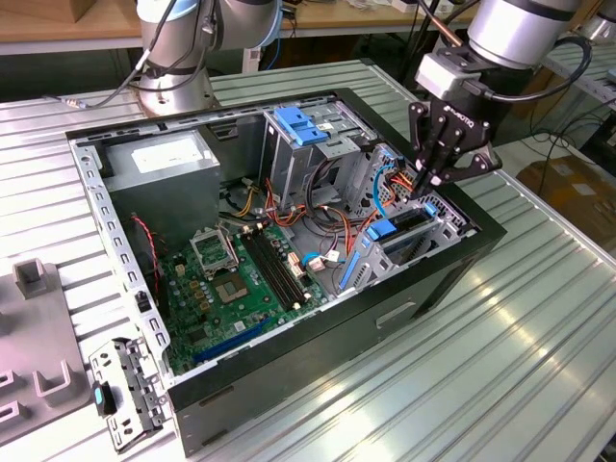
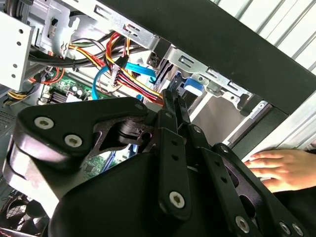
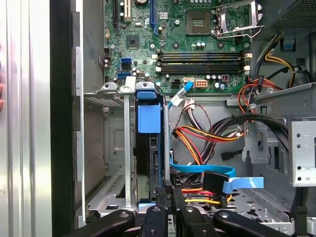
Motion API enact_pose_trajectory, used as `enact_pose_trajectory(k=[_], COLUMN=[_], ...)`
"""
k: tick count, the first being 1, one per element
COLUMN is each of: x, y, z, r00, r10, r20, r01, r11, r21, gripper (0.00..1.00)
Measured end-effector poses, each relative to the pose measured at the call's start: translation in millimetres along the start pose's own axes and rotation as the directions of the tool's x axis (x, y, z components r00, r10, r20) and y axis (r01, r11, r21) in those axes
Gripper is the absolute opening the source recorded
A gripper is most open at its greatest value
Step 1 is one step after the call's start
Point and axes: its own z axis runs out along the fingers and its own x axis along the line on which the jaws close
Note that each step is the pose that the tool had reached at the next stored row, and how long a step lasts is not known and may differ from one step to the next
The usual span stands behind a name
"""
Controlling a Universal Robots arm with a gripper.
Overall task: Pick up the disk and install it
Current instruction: 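Insert the first disk wire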
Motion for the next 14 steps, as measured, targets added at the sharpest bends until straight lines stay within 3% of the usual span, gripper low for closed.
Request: enact_pose_trajectory(k=[2,4,5,14], x=[-0.1,0.0,-0.1,-0.1], y=[0.2,0.2,0.2,0.2], z=[0.3,0.8,1.1,1.2], r00=[1.0000,0.9994,0.9977,0.9973], r10=[0.006,0.035,0.068,0.073], r20=[0.0001,0.0010,0.0016,0.0019], r01=[-0.006,-0.035,-0.068,-0.073], r11=[1.0000,0.9994,0.9977,0.9973], r21=[0.0001,-0.0006,-0.0014,-0.0016], gripper=[0.16,0.16,0.16,0.16])
